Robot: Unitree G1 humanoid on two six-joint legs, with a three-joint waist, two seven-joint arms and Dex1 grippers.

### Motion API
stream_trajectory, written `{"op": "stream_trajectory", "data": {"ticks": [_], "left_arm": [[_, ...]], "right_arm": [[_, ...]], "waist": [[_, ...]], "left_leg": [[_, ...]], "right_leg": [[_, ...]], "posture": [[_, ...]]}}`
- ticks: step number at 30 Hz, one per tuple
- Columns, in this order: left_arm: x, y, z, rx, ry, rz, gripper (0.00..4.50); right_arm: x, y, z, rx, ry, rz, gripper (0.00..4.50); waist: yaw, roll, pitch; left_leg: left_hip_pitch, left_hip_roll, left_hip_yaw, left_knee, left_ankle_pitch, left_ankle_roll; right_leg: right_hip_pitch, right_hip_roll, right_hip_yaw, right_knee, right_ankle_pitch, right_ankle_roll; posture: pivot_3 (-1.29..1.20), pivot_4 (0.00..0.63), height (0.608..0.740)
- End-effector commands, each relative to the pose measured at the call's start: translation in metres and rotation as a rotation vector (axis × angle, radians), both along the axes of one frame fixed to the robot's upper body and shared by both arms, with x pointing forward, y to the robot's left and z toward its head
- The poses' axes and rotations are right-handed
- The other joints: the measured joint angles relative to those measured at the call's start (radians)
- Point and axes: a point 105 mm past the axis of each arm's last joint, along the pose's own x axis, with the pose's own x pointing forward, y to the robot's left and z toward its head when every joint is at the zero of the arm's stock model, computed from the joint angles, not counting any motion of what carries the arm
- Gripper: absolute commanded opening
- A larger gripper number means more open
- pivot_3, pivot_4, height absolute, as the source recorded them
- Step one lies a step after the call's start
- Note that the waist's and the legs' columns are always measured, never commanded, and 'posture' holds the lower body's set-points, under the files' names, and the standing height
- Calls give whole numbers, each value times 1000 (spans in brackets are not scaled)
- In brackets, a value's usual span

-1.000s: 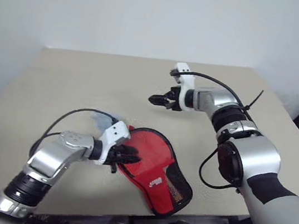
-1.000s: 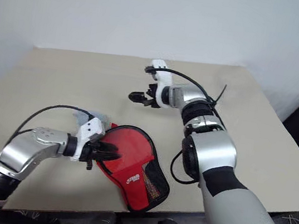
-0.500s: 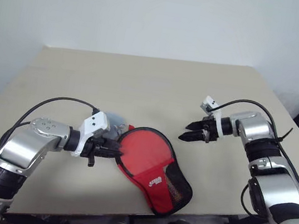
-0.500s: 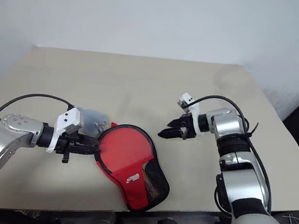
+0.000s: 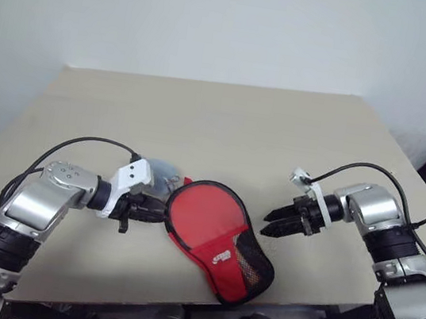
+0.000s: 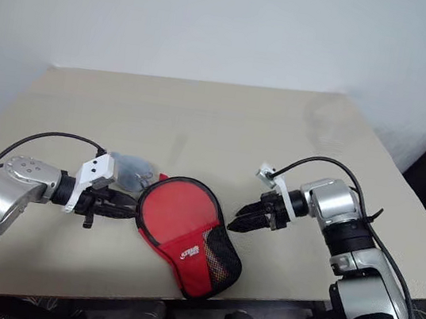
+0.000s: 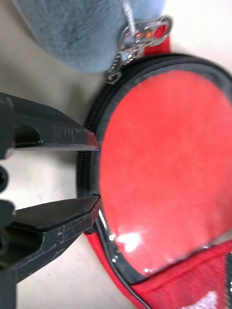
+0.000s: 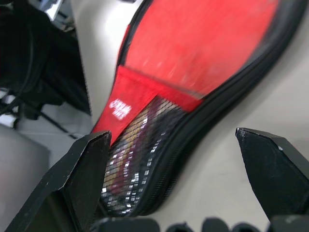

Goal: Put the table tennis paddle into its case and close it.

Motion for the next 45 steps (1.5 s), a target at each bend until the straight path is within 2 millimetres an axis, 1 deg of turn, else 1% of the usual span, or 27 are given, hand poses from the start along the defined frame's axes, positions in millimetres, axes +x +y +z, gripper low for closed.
{"op": "stream_trajectory", "data": {"ticks": [1, 4, 7, 10, 14, 16, 20, 24, 28, 35, 41, 45], "left_arm": [[10, -4, 7, 19, -43, -25, 1422], [15, -10, 6, 20, -42, -38, 1422], [17, -13, 5, 22, -36, -45, 1422], [18, -15, 2, 27, -32, -46, 1422], [22, -19, 0, 32, -39, -47, 1422], [24, -20, 0, 28, -43, -45, 1422], [33, -21, -2, 25, -59, -7, 1422], [42, -23, -2, 23, -86, 18, 1422], [49, -27, -1, 12, -97, 36, 1422], [57, -33, -2, 2, -114, 44, 1422], [69, -43, 1, -29, -161, 63, 1422], [70, -56, -1, -52, -155, 37, 1422]], "right_arm": [[-4, 10, 6, 20, -18, 33, 4473], [-10, 18, -1, 10, 0, 52, 4473], [-16, 23, -5, 8, 7, 68, 4473], [-20, 25, -9, -8, 16, 77, 4473], [-29, 26, -21, -48, 20, 102, 4473], [-32, 26, -22, -51, 23, 107, 4473], [-40, 30, -21, -32, 43, 122, 4473], [-46, 34, -19, -6, 66, 127, 4473], [-49, 40, -13, 41, 99, 114, 4473], [-52, 46, -9, 71, 129, 104, 4473], [-55, 56, 0, 127, 165, 98, 4473], [-60, 66, 1, 146, 183, 109, 4473]], "waist": [[0, 0, 0], [0, 0, 0], [2, 0, 0], [2, 0, 0], [3, -1, -1], [3, -1, -1], [3, -1, -1], [15, -2, -1], [17, -2, -1], [25, -2, -1], [26, -2, -1], [26, -2, -1]], "left_leg": [[0, 0, 0, 0, 0, 0], [0, 1, 0, 1, 0, 0], [0, 1, 1, 2, 0, 0], [0, 1, 1, 2, 0, 0], [0, 2, 1, 2, 0, 0], [0, 2, 1, 2, 0, 0], [0, 2, 0, 2, 0, 0], [0, 2, 0, 2, 0, 0], [0, 3, 0, 2, 0, 0], [0, 4, 0, 3, 0, 0], [0, 4, 0, 5, 0, 0], [0, 4, 0, 6, 0, 0]], "right_leg": [[0, 0, 0, 0, 0, 0], [0, 0, 0, 0, 0, 0], [0, 0, 0, 0, 0, 0], [0, 0, 0, 0, 1, 0], [1, 1, -1, 0, 1, -1], [1, 1, -1, 0, 1, -1], [1, 1, -1, 0, 1, -1], [1, 2, -1, 0, 1, -1], [1, 2, -1, 0, 1, -1], [1, 3, -2, 1, 1, -2], [1, 2, -2, 1, 2, -3], [1, 3, -2, 1, 3, -4]], "posture": [[0, 0, 688], [0, 0, 688], [0, 0, 688], [0, 0, 688], [0, 0, 688], [0, 0, 688], [0, 0, 688], [0, 0, 688], [0, 0, 688], [0, 0, 688], [0, 0, 688], [0, 0, 688]]}}
